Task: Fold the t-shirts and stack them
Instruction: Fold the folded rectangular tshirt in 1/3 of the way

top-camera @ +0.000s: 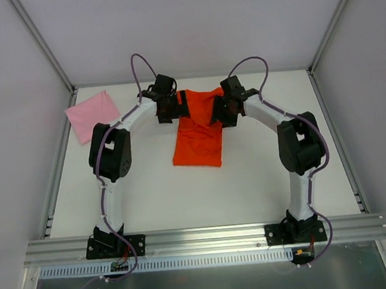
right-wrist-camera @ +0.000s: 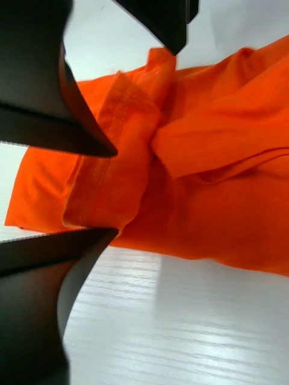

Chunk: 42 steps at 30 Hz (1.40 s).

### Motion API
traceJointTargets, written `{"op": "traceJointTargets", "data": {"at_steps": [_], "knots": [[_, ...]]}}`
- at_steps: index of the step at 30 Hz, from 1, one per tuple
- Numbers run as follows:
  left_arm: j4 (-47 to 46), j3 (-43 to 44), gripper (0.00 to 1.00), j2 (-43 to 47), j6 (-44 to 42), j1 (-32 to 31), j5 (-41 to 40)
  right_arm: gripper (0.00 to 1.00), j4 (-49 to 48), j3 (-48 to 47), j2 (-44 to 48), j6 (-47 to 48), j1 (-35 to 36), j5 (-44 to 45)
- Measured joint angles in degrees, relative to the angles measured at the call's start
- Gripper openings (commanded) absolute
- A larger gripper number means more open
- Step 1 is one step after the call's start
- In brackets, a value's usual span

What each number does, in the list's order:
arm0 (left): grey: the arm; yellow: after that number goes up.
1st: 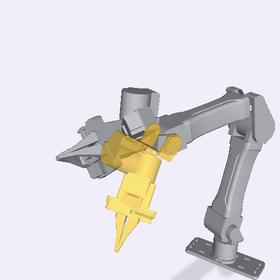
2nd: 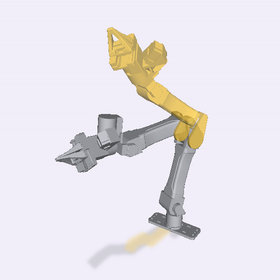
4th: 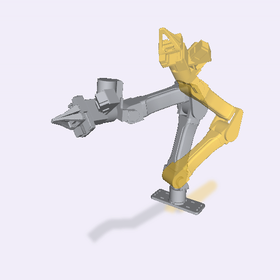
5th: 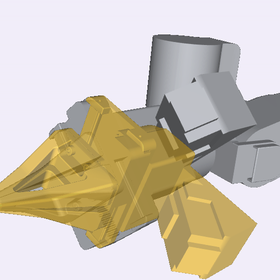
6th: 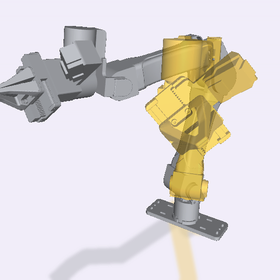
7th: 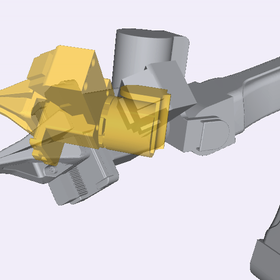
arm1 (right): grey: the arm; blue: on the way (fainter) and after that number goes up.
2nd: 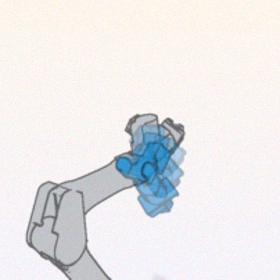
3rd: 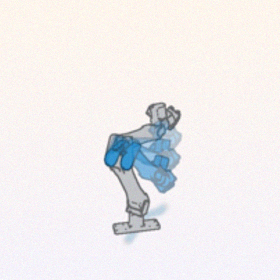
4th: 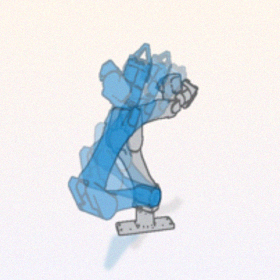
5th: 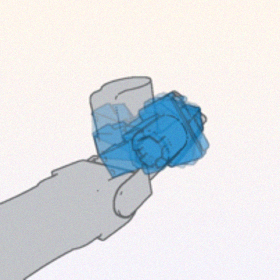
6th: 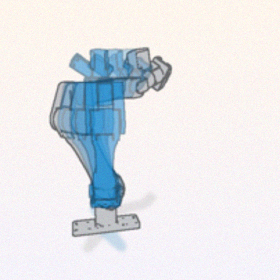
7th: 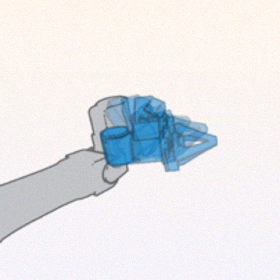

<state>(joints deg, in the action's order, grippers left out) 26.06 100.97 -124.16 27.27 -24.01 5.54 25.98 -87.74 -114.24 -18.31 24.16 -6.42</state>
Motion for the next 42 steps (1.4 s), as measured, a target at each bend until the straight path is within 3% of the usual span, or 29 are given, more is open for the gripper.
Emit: {"op": "traceJointTargets", "data": {"at_steps": [2, 6, 9, 11, 13, 14, 16, 18, 24, 31, 42], "knots": [[0.9, 2.2, 0.86, -0.4, -0.5, 0.1, 0.0, 0.72, 0.5, -2.6, -1.2, 0.5, -0.6, 0.0], [3.0, 9.7, 0.90, -1.4, -1.6, 0.2, 0.0, 0.85, 2.0, -7.7, -2.2, 1.7, -1.7, 0.5], [3.9, 15.1, 0.88, -1.4, -2.8, 0.6, 0.0, 0.80, 3.5, -13.7, -2.6, 2.9, -2.6, 0.6], [3.8, 16.4, 0.84, -0.7, -3.5, 0.9, 0.2, 0.70, 4.4, -17.7, -2.6, 4.5, -3.1, 0.1], [3.4, 14.1, 0.58, 1.4, -3.9, 1.2, 0.9, 0.53, 4.5, -20.3, -2.2, 6.1, -3.6, -0.7], [2.9, 10.6, 0.43, 3.6, -3.9, 1.4, 1.5, 0.39, 4.6, -20.2, -1.5, 7.0, -3.6, -1.1], [1.4, 0.9, 0.12, 9.4, -3.4, 1.7, 3.0, 0.24, 4.8, -16.7, 1.4, 8.6, -3.2, -1.6], [2.0, -8.6, 0.00, 15.5, -2.4, 1.8, 4.4, 0.21, 5.7, -11.4, 4.9, 9.8, -2.1, -1.8], [-1.6, -27.9, 0.00, 27.5, -0.4, -1.0, 7.6, 0.18, 7.1, -1.4, 9.3, 11.6, 5.8, -4.9], [-9.5, -41.4, 0.00, 28.1, 4.2, -3.7, 11.0, 0.15, 6.9, -1.2, 4.7, 12.0, 10.1, -5.7], [-16.9, -42.0, 0.00, 21.1, 6.4, -3.7, 10.9, 0.14, 7.3, -3.8, -4.7, 15.5, 9.9, -0.9]]}}
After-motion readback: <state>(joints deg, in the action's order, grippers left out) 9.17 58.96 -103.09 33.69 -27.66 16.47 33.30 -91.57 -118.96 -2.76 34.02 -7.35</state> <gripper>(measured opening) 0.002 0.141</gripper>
